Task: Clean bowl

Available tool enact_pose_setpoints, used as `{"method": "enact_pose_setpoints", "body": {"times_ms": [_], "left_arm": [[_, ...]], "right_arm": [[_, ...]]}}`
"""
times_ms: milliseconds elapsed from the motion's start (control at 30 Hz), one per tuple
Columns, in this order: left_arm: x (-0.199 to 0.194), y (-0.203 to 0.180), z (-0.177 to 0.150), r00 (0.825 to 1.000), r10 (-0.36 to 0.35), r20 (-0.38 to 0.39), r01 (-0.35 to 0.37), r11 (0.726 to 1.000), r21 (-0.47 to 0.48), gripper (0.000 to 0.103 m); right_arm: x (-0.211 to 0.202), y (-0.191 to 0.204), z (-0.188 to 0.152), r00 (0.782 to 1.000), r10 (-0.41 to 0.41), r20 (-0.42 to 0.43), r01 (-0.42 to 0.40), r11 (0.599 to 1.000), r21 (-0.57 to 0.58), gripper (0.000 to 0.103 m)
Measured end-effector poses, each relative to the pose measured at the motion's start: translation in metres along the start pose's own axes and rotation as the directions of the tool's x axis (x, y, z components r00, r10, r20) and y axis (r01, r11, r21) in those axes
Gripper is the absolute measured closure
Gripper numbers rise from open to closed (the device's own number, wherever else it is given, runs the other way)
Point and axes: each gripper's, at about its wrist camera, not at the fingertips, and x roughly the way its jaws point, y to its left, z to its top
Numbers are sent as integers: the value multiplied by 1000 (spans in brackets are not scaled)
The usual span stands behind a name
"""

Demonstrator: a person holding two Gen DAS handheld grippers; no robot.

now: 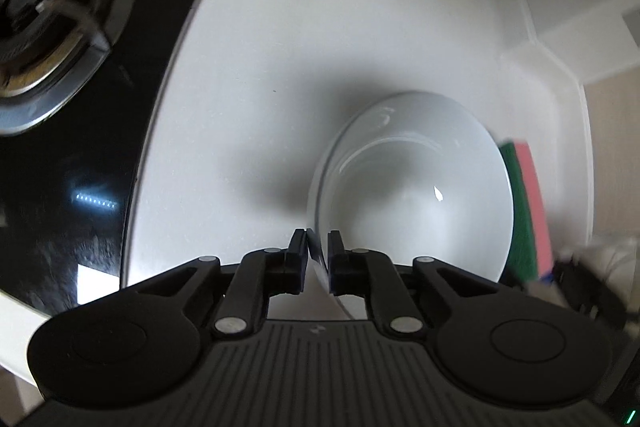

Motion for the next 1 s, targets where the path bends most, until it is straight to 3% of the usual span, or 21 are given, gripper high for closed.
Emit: {"method": "enact_pose_setpoints", "body": {"times_ms": [167, 333, 433, 600, 767, 900, 1000], "left_arm": [[-5, -24, -31, 993, 81, 90, -71, 992, -107, 99], [-5, -38, -45, 985, 123, 125, -110, 988, -107, 98], [-2, -35, -36, 989, 99, 110, -96, 995, -39, 97], [-1, -37, -32, 996, 68, 66, -73, 995, 73, 96], [0, -52, -31, 993, 98, 65, -110, 972, 208, 94], [0, -63, -41, 991, 104, 82, -124, 947, 295, 92], [-8, -61, -38, 991, 97, 91, -125, 919, 374, 87]], "right_arm": [[-20, 37, -34, 997, -82, 9, 80, 982, 172, 77], [-48, 61, -61, 1000, 5, 10, -7, 981, 196, 77], [-66, 61, -71, 990, 141, -1, -140, 982, 129, 77], [-84, 68, -63, 942, 333, -38, -335, 935, -114, 77], [-50, 83, -21, 917, 390, -85, -390, 827, -406, 77], [-24, 84, 6, 895, 427, -129, -435, 772, -464, 78], [-21, 74, 14, 876, 455, -160, -475, 753, -457, 79]]}}
